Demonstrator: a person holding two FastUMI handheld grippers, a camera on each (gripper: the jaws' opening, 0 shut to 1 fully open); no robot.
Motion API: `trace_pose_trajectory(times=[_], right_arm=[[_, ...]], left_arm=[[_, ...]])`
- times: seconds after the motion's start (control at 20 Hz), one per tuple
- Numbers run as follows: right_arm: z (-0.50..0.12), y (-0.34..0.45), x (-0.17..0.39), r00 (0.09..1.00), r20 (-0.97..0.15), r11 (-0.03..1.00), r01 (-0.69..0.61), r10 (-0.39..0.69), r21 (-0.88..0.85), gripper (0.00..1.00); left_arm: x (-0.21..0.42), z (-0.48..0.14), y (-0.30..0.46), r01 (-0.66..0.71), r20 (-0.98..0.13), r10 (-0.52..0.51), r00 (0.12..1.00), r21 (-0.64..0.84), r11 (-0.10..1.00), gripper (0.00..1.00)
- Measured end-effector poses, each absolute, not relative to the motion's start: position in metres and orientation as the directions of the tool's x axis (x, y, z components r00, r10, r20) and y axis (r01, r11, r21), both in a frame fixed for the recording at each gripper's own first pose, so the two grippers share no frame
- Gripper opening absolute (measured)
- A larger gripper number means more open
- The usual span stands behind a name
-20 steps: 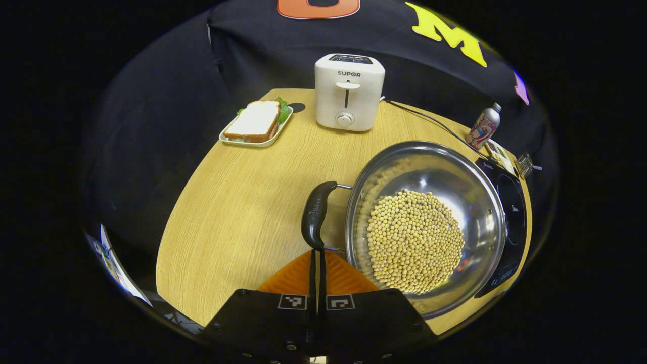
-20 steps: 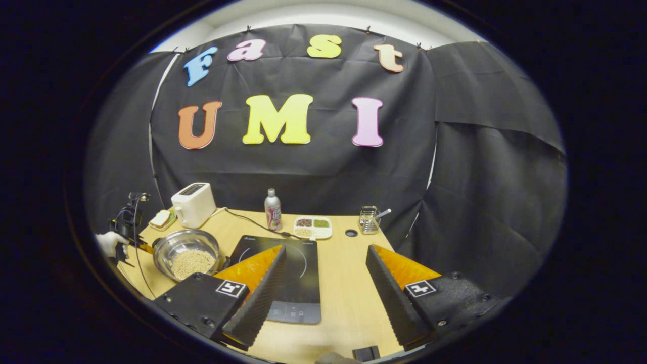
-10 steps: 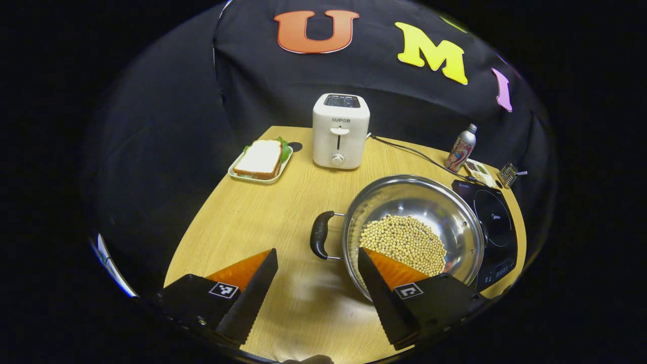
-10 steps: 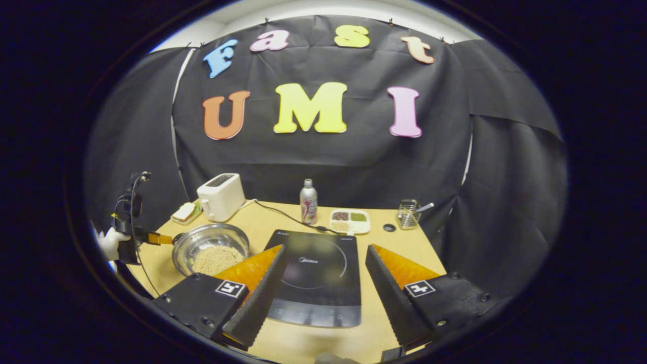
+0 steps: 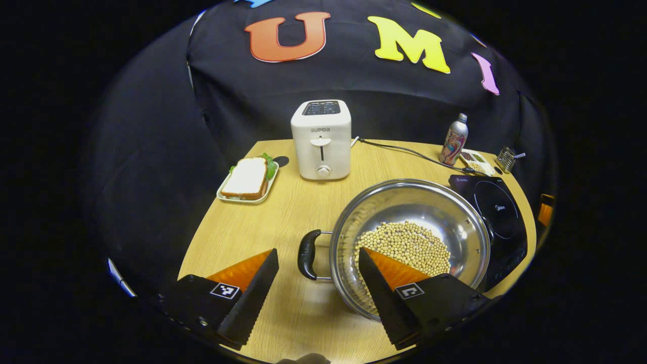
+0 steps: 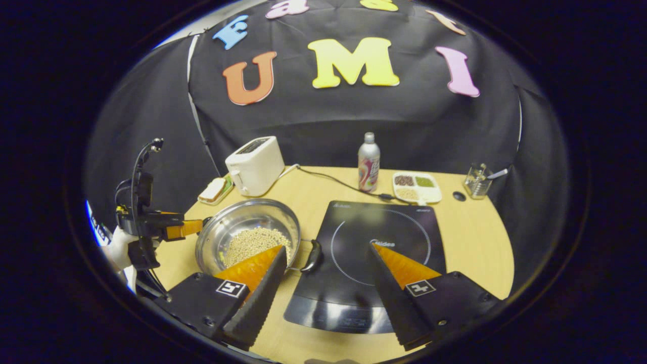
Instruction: First push the handle of the pot to place it horizontally, then grasp the pot with both hands and set it on the induction cooktop.
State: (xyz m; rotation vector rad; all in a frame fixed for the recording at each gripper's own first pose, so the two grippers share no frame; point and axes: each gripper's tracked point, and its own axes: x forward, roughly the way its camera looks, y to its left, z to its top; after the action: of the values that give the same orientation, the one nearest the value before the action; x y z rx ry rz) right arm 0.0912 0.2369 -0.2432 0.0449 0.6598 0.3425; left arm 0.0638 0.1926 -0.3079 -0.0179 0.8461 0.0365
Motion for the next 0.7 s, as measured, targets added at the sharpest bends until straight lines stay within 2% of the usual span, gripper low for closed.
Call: trace_pose_trajectory(times=[0.3,0.4,0.5,0.65,0.7], right_arm=[[-0.305,0.277,0.117,0.618,-0.717,0.942,-0.28,0.323,0.183,0.97],[-0.318,0.287,0.125,0.594,-0.741,0.945,-0.276,0.313,0.179,0.94],[-0.329,0.294,0.129,0.575,-0.762,0.947,-0.276,0.298,0.162,0.98],[-0.339,0.298,0.133,0.551,-0.788,0.952,-0.271,0.273,0.14,0.97],[-0.343,0.296,0.133,0.539,-0.8,0.955,-0.262,0.264,0.139,0.9]], left_arm=[[0.078,-0.34,0.191,-0.007,-0.793,0.016,0.609,0.014,1.0,0.98],[0.08,-0.35,0.191,0.002,-0.807,0.012,0.591,0.017,1.0,0.98],[0.082,-0.36,0.193,0.008,-0.821,0.014,0.571,0.022,1.0,1.0],[0.081,-0.37,0.195,0.016,-0.843,0.01,0.538,0.022,1.0,0.98],[0.081,-0.374,0.194,0.019,-0.848,0.006,0.529,0.019,1.0,0.98]])
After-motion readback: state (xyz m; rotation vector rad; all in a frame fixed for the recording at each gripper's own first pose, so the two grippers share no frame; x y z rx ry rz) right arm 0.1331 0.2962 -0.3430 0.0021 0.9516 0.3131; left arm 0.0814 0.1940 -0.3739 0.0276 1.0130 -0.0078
